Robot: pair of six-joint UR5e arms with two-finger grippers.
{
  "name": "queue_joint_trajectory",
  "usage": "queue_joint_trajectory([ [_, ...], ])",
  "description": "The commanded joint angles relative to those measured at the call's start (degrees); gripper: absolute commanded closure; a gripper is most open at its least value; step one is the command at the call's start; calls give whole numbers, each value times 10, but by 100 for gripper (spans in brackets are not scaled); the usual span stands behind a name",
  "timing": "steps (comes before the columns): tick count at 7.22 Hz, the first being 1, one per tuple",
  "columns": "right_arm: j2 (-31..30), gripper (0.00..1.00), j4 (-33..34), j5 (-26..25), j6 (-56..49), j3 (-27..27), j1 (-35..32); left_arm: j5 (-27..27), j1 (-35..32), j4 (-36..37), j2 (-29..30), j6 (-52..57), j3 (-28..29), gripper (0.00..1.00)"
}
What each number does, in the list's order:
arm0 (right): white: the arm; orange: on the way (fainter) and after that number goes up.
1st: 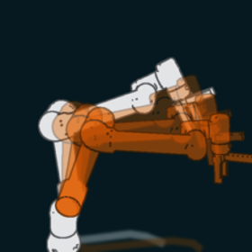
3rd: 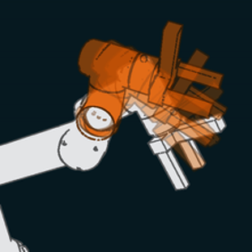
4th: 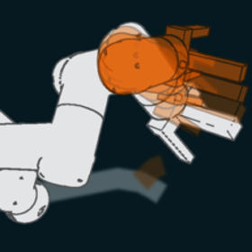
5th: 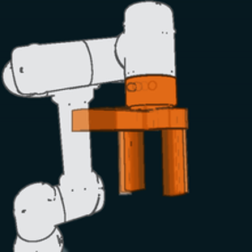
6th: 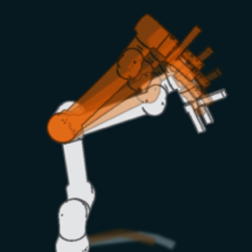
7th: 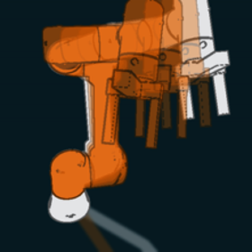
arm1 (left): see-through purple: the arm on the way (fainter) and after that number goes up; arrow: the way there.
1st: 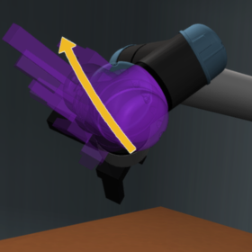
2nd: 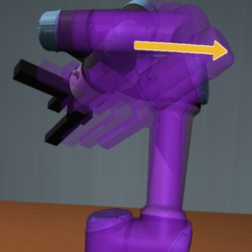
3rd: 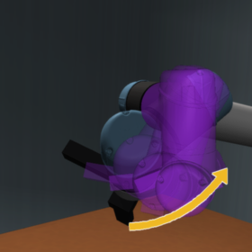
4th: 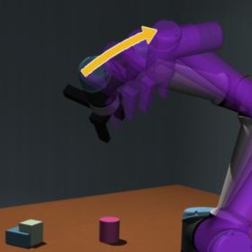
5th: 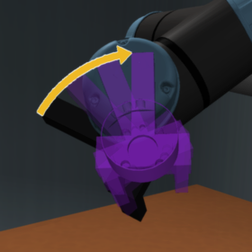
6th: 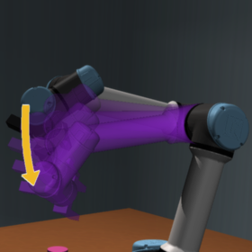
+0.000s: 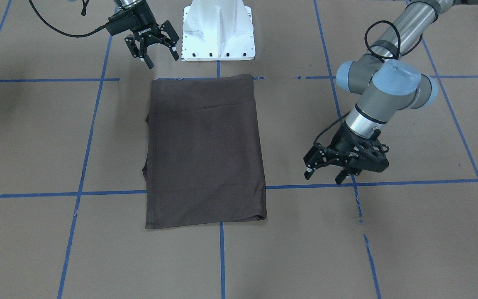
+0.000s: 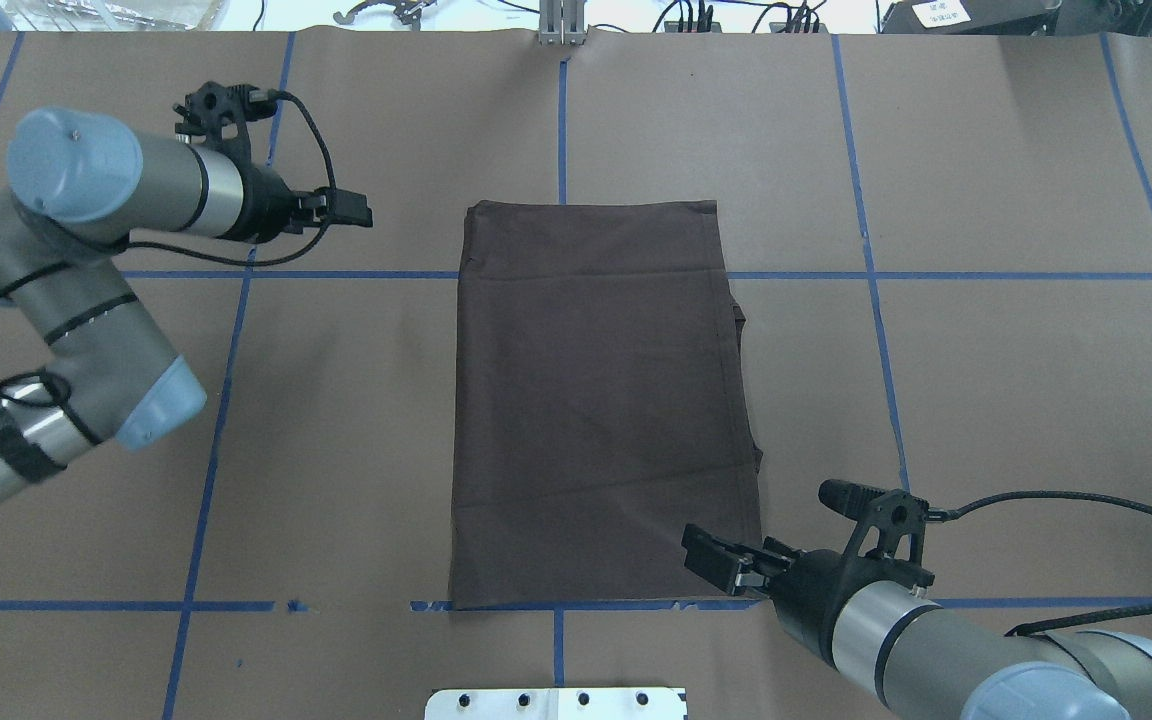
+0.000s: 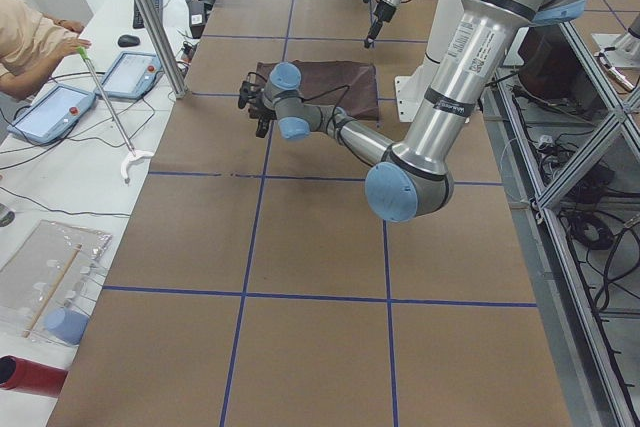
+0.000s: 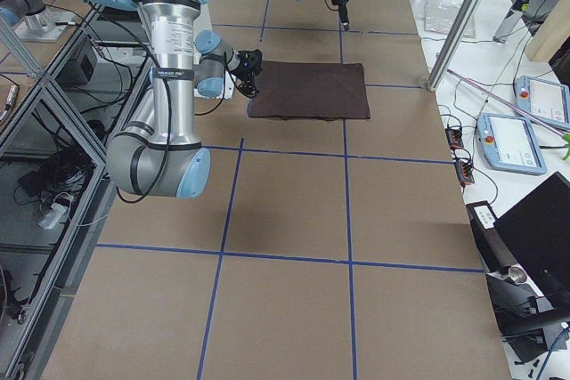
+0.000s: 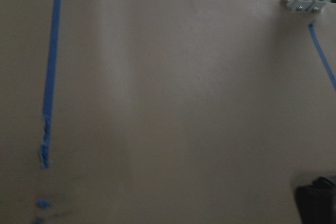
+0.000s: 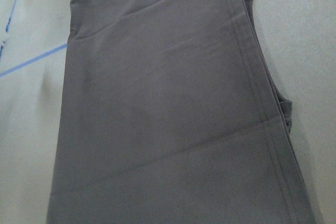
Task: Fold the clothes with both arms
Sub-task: 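Move the left gripper and right gripper to the shirt's edge nearest the robot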
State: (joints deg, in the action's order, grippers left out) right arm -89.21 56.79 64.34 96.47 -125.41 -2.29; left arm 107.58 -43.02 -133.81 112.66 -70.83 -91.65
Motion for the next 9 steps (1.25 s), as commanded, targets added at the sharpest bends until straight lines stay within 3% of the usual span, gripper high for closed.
queue_joint_trajectory([
  [1,4,2,-5,2,64,3,-38,-98,149,1,-98,-193,-159,0],
  [2,5,2,-4,12,79,6,-53,-153,207,1,-105,-277,-171,8],
  [3,5,2,-4,32,91,13,-71,-213,257,2,-105,-338,-170,28],
  [4,5,2,-4,34,91,17,-78,-241,290,10,-105,-360,-169,32],
  [5,5,2,-4,34,91,19,-79,-265,322,11,-101,-372,-162,32],
  [9,5,1,-4,34,91,19,-79,-278,375,11,-100,-373,-154,31],
])
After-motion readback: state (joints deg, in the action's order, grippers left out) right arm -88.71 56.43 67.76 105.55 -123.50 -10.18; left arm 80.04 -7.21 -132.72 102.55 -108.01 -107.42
